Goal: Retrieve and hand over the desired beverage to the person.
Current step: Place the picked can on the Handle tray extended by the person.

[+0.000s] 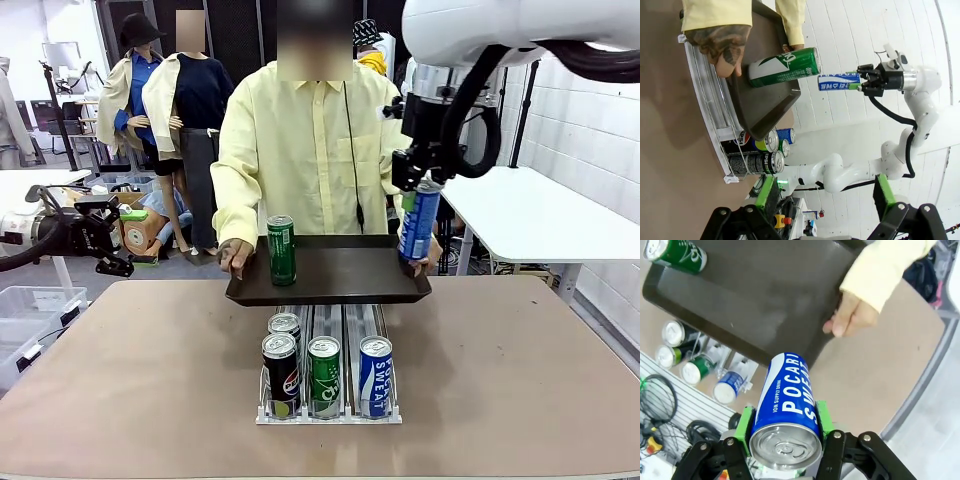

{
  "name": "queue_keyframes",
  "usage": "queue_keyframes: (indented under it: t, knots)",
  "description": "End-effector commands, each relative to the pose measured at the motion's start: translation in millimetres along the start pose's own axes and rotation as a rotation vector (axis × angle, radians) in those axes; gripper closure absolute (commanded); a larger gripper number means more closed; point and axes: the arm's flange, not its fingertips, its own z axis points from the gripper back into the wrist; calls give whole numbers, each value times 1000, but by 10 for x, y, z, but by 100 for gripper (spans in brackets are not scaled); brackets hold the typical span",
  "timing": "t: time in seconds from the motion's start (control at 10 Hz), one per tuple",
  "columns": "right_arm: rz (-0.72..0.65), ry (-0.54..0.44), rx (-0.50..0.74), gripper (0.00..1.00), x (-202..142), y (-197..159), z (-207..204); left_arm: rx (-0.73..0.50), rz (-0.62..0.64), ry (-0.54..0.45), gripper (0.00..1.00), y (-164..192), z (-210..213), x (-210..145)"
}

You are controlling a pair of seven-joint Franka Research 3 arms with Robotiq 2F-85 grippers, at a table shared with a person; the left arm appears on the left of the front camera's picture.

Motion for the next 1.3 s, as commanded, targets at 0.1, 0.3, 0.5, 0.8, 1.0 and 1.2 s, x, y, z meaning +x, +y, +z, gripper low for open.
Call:
queue_keyframes:
  t: [0.1,0.3,0.5,0.8,1.0,1.2]
  knots:
    - [5,8,-12,100,425,118,36,0,-3,-3,0,-13,15,0]
    - [6,30,11,100,662,168,-85,0,-3,-3,0,-13,15,0]
    - [18,54,28,100,842,220,-273,0,-3,-3,0,-13,15,0]
    - [25,68,45,100,981,315,-555,0,-3,-3,0,-13,15,0]
    - [17,96,44,100,1060,339,-691,0,-3,-3,0,-13,15,0]
    - [14,120,51,100,1082,338,-749,0,-3,-3,0,-13,15,0]
